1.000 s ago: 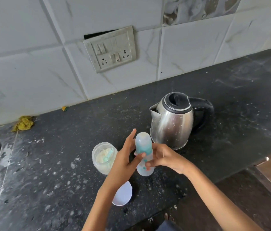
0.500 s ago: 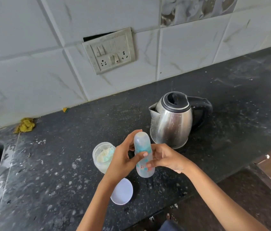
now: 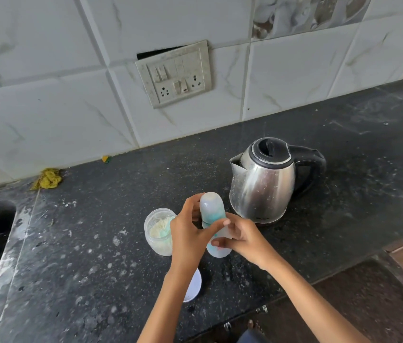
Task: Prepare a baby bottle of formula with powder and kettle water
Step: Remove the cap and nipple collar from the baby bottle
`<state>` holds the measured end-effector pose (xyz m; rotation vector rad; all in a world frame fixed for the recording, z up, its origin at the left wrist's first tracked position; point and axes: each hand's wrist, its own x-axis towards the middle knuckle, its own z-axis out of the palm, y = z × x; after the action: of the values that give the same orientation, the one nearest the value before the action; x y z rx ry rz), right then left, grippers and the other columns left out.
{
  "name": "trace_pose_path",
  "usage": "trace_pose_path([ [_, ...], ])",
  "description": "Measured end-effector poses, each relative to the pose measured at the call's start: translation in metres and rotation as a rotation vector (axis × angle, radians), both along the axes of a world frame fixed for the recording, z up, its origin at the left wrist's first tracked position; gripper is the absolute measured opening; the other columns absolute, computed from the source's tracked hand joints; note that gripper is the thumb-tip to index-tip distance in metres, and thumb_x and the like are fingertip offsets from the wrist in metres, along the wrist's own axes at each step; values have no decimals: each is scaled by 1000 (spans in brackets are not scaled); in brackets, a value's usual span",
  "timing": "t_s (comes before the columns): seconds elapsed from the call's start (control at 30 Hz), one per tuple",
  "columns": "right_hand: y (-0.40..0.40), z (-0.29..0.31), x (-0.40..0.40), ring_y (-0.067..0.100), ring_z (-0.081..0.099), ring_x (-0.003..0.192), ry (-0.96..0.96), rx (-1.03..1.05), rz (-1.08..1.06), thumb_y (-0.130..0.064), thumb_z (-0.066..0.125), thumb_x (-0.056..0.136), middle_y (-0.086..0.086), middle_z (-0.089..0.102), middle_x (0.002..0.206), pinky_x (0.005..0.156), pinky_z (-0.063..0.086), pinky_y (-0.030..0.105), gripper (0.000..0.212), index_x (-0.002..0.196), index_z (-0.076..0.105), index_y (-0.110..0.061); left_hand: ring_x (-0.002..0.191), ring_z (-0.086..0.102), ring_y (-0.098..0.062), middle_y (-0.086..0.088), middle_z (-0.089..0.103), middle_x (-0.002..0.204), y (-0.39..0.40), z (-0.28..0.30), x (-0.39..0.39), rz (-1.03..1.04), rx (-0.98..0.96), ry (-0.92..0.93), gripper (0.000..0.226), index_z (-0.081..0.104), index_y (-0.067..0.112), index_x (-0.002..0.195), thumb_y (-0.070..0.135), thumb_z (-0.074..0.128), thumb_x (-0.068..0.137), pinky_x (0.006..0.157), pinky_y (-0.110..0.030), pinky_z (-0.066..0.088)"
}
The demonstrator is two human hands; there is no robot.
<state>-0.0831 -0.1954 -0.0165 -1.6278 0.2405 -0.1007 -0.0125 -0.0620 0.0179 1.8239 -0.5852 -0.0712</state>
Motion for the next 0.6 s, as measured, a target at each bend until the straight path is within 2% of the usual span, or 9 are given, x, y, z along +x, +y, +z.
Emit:
trace_pose_path([
  [0.1,-9,7,-3,21,65,114,53,99,110,1,75,79,7,70,118,100,49,39,50,125,60,-7,94,66,-1,12,71,103,7,1,8,-151,21,78,56,61,21,119,28,85,69,80,-17,51],
  [0.23,-14,17,-6,18,68,106,97,195,220,8,68,82,3,73,109,88,53,30,42,120,62,-9,108,66,-15,1,71,114,17,11,19,-423,-35,260,52,56,13,128,16,76,80,91,-33,52],
  [0.3,-16,21,-6,19,67,107,107,250,269,2,73,79,4,74,109,88,53,30,40,116,65,-12,111,64,-24,-7,69,118,22,19,24,-551,-54,336,49,52,9,131,9,69,85,93,-40,52],
  [0.37,-17,26,-5,23,65,111,105,309,310,-15,81,73,8,72,112,92,52,33,46,116,66,-11,113,61,-33,-19,63,123,24,27,28,-648,-73,388,49,49,9,133,8,66,88,90,-53,50],
  [0.43,-17,29,-3,31,60,119,111,354,371,-27,82,72,13,67,119,99,48,40,60,124,61,-6,105,57,-38,-32,55,124,24,36,29,-720,-66,411,50,48,14,134,11,65,87,76,-58,45],
  [0.5,-17,28,-2,37,56,123,113,400,430,-29,80,75,15,64,124,103,45,45,66,131,55,-5,99,48,-39,-41,46,124,23,39,29,-792,-48,439,49,46,14,134,9,62,88,68,-63,38],
  [0.57,-17,29,-4,37,57,121,119,462,456,-31,78,76,14,65,124,102,45,46,65,132,54,-7,98,44,-40,-42,44,125,24,39,30,-853,-16,452,54,38,12,141,6,60,91,70,-72,36],
  [0.6,-17,30,-5,34,59,120,128,491,461,-33,78,77,13,66,123,100,46,45,64,132,55,-10,97,45,-38,-39,46,127,24,39,31,-869,-1,451,63,30,14,146,8,60,92,75,-69,38],
])
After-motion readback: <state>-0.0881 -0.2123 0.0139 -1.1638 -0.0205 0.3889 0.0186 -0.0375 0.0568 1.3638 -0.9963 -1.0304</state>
